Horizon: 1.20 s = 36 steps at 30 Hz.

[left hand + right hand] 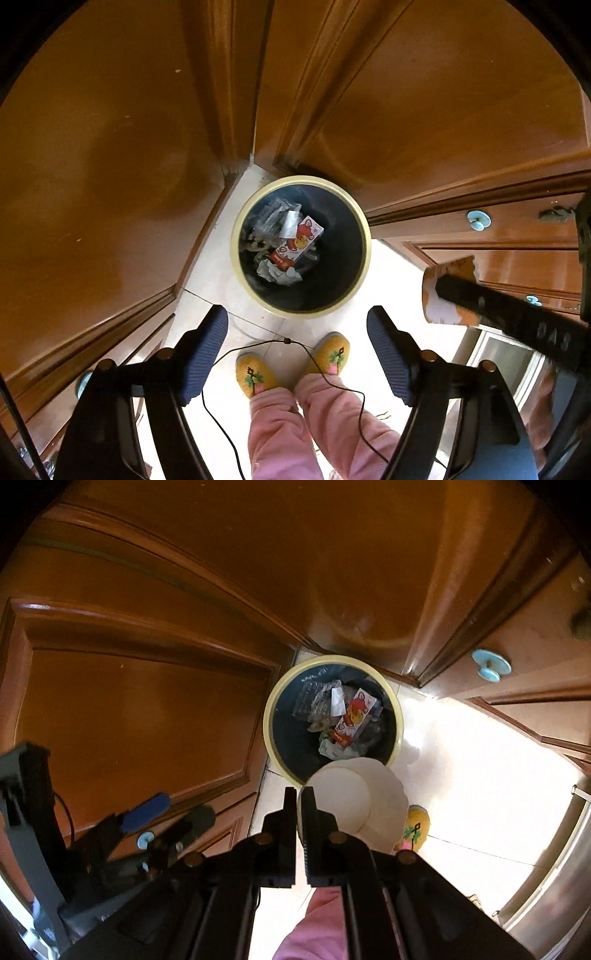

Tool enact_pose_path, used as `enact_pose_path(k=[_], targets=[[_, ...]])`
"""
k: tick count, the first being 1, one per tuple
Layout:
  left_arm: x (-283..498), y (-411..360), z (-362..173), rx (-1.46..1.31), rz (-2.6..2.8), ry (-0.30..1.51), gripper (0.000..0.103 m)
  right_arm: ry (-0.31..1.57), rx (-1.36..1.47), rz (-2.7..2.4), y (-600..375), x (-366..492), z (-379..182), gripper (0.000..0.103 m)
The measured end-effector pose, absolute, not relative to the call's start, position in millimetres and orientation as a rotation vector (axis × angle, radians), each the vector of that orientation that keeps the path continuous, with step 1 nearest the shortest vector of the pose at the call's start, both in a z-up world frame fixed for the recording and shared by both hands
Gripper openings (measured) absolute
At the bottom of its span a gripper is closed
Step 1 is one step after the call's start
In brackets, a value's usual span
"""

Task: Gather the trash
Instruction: 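Carry the crumpled bag and paper cup down over the black floor bin, then open the left tool to drop the bag while the right tool releases the cup into the bin, then raise both tools back up toward the remaining counter trash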

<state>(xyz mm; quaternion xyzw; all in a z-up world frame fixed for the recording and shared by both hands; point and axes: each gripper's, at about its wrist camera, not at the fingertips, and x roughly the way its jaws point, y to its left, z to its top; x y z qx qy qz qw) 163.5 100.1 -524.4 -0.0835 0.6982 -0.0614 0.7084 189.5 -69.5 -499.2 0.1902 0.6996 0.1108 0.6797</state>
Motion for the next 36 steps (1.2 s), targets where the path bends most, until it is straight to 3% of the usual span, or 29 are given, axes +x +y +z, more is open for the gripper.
enact_pose_path(k=[4,6,9,22,30,36], targets=[[157.3,108.2,-521.2,-0.204,-0.123,1.549,0.076,1.592,0.432,0.233,-62.6,194.5,-499.5,0.009],[153.7,110.4,-520.0,-0.209,-0.116,1.551,0.076,1.591,0.431,0.217,-60.8,196.3,-497.4,0.028],[149.3,113.2,-520.2,-0.215,-0.110,1.555,0.076,1.554,0.444,0.200,-61.8,194.9,-490.3,0.044],[141.2,117.0,-498.2,-0.210,-0.098,1.529,0.076,1.541,0.440,0.185,-65.2,177.5,-471.1,0.044],[134.6,108.3,-434.1,-0.156,-0.134,1.465,0.076,1.499,0.472,0.153,-81.4,149.1,-419.2,0.044],[125.7,91.8,-359.3,-0.111,-0.196,1.396,0.076,1.414,0.475,0.136,-106.7,124.7,-344.9,0.044]])
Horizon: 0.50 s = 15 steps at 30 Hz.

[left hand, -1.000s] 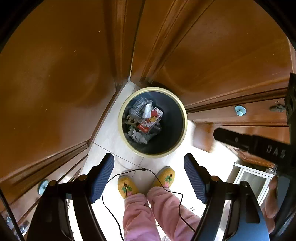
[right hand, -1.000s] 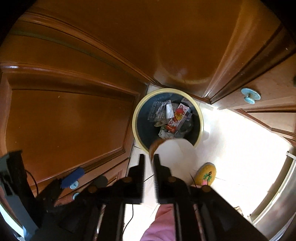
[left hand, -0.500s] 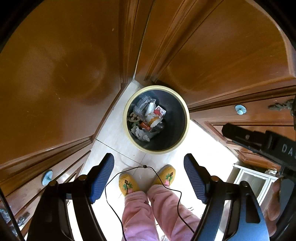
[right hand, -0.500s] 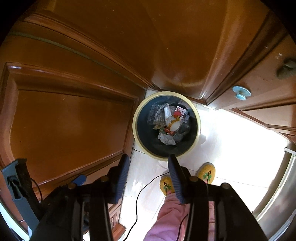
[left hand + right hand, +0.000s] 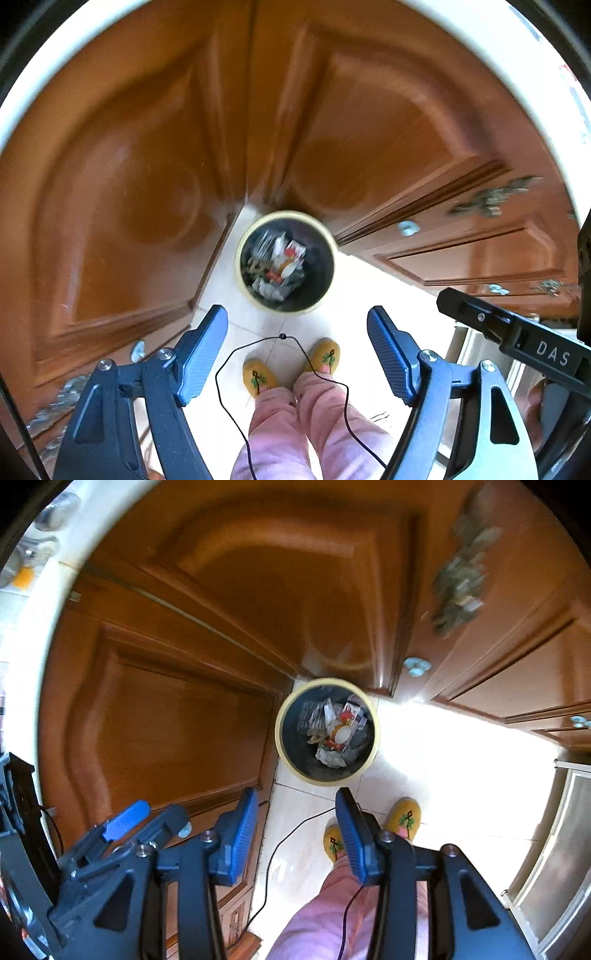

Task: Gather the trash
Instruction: 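Raise both tools back up toward the remaining counter trash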

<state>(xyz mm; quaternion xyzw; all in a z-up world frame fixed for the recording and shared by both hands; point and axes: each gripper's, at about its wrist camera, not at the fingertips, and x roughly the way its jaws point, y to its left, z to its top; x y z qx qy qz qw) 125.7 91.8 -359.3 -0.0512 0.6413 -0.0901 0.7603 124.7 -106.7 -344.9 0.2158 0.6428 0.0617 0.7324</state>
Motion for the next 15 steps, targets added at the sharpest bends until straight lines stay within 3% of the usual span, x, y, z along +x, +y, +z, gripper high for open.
enact_pose_path(k=[15], targets=[[141.1,-1.8,-182.3,-0.040,-0.440,1.111,0.077,1.106,0.426,-0.045,-177.0,60.5,-165.3,0.044]])
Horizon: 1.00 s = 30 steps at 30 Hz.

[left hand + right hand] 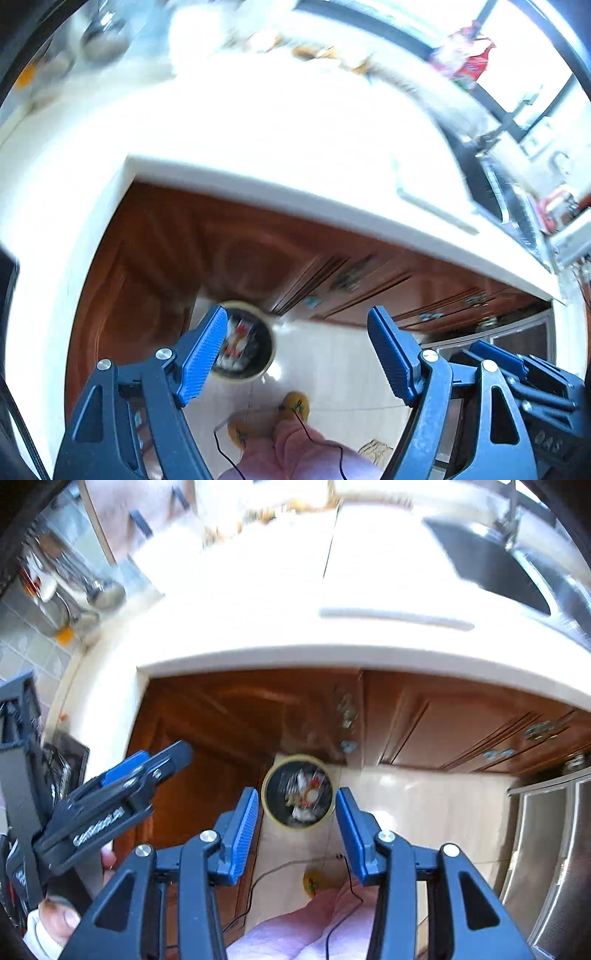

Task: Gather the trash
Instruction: 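Raise both tools back up toward the remaining counter trash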

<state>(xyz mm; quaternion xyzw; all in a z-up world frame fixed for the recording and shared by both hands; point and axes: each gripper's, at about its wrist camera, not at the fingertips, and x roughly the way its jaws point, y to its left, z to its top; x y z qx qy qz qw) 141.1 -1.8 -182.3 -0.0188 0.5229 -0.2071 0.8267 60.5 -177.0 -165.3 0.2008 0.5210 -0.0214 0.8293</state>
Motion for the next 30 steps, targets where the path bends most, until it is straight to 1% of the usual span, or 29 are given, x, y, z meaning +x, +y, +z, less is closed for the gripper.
enact_pose_path(k=[2,5,8,13,16,18,23,30], targets=[[144.5,-14.6,-161.5,-0.034,-0.484,1.063,0.078,1.067,0.408,-0.070,-183.4,52.2,-142.6,0.044],[144.8,-31.0,-129.7,-0.019,-0.527,0.999,0.082,1.012,0.384,-0.107,-194.4,41.9,-112.5,0.044],[146.8,-43.3,-102.9,-0.015,-0.566,0.952,0.083,0.942,0.364,-0.143,-207.7,31.9,-71.2,0.044],[156.5,-56.2,-62.0,-0.038,-0.599,0.896,0.085,0.844,0.311,-0.199,-219.3,28.0,-26.2,0.044],[164.0,-63.8,-42.9,-0.037,-0.591,0.854,0.089,0.801,0.275,-0.217,-232.4,35.1,-5.3,0.044],[171.4,-63.9,-32.9,-0.034,-0.579,0.829,0.091,0.779,0.259,-0.224,-242.9,46.3,5.6,0.044],[209.2,-55.7,-28.2,-0.050,-0.526,0.834,0.091,0.748,0.256,-0.194,-272.8,93.0,25.9,0.044],[291.7,-68.5,-36.4,-0.062,-0.420,0.856,0.091,0.743,0.253,-0.078,-307.9,205.5,39.7,0.044]])
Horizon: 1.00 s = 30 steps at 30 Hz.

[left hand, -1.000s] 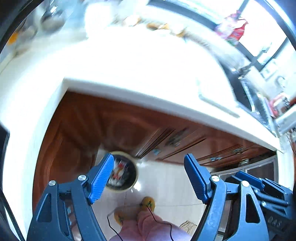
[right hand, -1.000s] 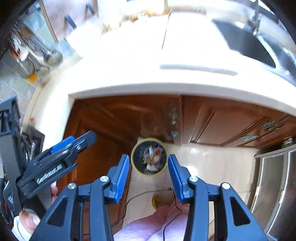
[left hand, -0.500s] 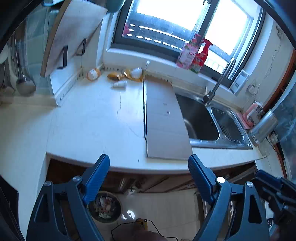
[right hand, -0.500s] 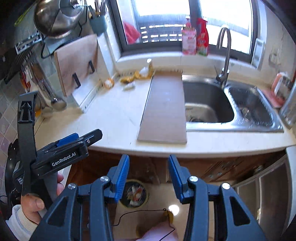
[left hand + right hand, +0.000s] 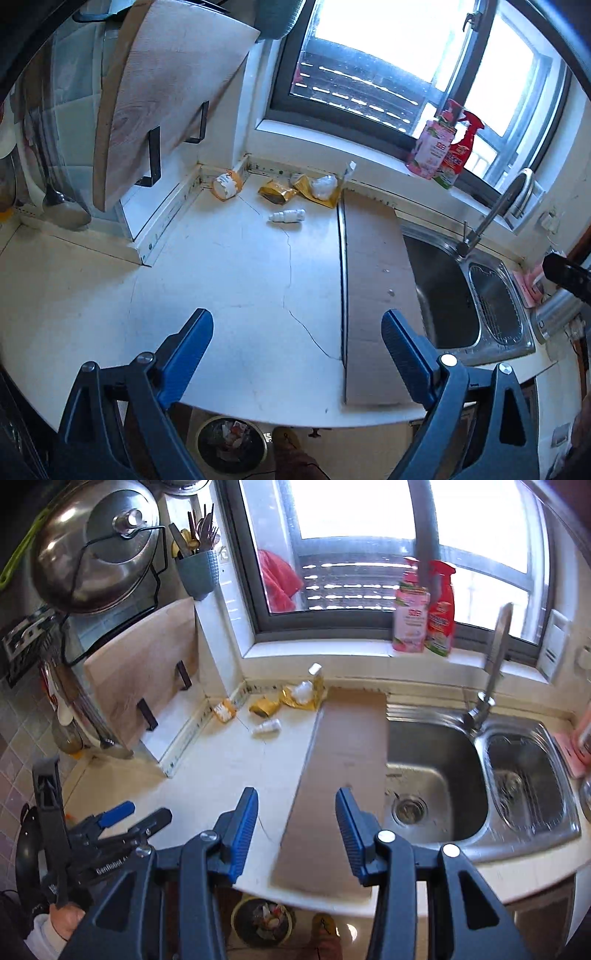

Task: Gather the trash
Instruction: 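Raise both tools back up toward the remaining counter trash, then grasp the small white dropper bottle with the left tool while the right tool grasps the clear plastic bag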

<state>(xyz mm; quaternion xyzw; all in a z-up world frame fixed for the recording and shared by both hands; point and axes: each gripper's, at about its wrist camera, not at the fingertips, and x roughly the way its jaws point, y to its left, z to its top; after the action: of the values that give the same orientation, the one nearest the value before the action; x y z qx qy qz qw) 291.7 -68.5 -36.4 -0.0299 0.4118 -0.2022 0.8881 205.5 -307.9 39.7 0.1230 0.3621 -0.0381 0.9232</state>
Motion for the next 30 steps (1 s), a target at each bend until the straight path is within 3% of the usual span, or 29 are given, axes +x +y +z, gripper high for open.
enact_pose_path(k=[9,18,30], targets=[[424.8,-121.1,-51.7,-0.131,-0.333,0.942,0.091,0.901,0.264,0.093,-340.0,398.9,25.4,0.044],[516.8,-167.8,-122.3,-0.188,-0.223,1.060,0.091,1.105,0.270,0.150,-355.1,576.0,-53.6,0.044],[580.7,-170.3,-201.0,-0.480,-0.172,1.213,0.082,1.266,0.023,0.092,-354.9,670.2,-130.9,0.044]])
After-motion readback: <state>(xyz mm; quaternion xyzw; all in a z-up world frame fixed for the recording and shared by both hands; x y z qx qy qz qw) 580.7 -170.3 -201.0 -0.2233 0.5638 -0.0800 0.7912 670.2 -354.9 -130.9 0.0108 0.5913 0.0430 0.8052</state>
